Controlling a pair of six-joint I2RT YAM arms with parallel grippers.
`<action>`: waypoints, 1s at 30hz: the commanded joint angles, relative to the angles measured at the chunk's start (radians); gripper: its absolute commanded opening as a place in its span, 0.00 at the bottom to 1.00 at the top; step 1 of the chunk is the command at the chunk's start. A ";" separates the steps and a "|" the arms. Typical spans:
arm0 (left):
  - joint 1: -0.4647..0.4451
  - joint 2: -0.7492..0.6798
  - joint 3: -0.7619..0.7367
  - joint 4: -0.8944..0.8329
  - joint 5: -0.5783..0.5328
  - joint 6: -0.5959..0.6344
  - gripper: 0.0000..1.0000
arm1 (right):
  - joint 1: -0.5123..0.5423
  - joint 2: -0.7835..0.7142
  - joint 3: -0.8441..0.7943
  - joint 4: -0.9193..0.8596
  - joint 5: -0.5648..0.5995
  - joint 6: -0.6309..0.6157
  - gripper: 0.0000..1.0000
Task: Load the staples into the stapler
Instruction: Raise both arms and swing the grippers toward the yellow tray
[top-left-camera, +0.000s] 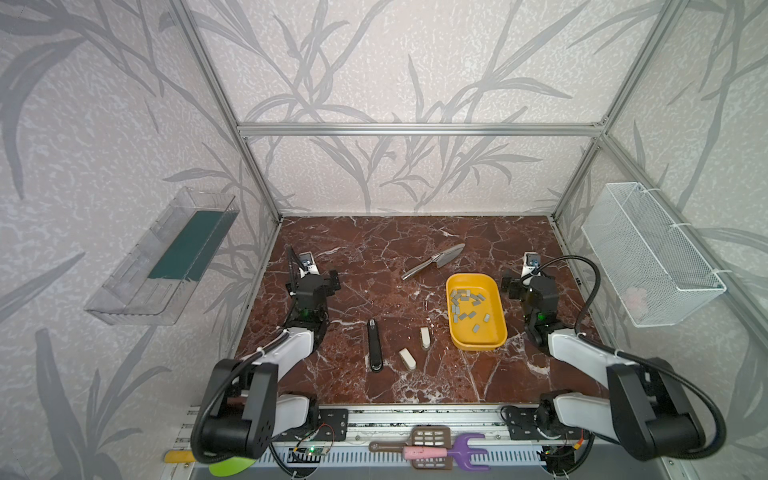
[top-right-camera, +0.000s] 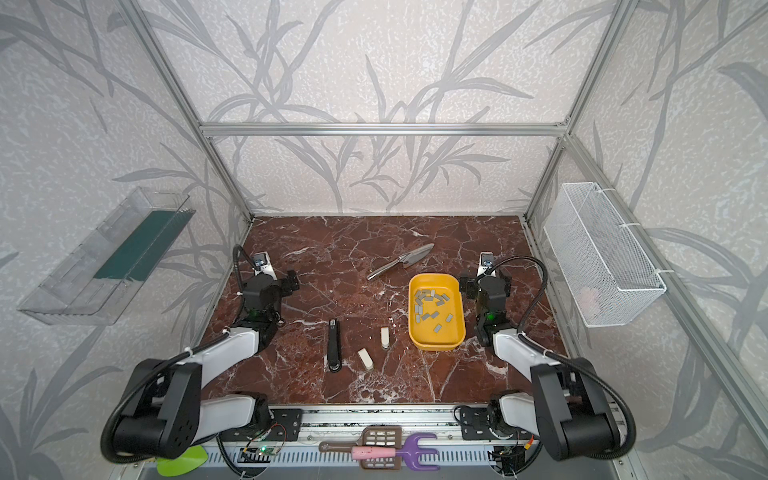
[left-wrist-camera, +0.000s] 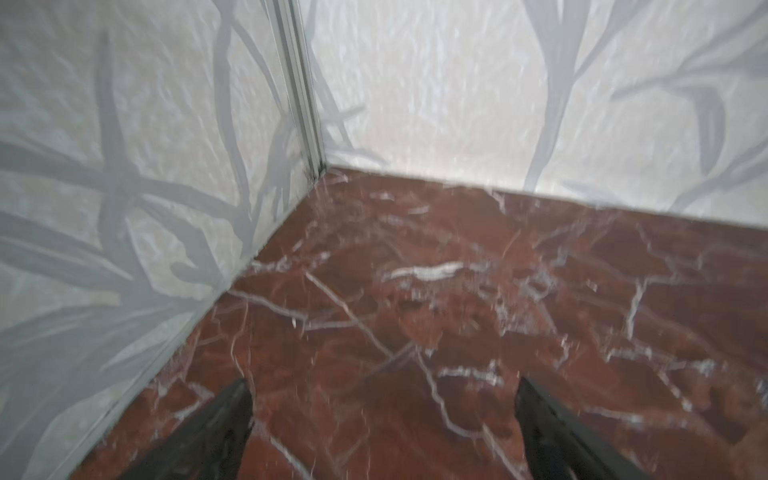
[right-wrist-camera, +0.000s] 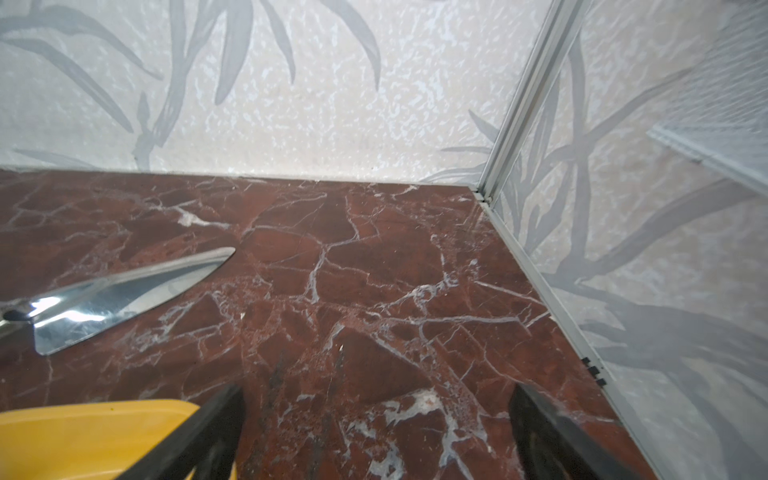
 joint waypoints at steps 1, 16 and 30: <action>0.002 -0.112 0.100 -0.304 0.175 -0.147 0.99 | 0.003 -0.148 0.126 -0.383 -0.039 0.149 0.99; 0.032 -0.349 0.237 -0.645 0.324 -0.414 0.99 | -0.007 -0.659 0.052 -0.520 -0.475 0.424 0.99; 0.037 -0.528 0.288 -0.850 0.181 -0.528 0.99 | -0.007 -0.641 0.043 -0.455 -0.618 0.635 0.99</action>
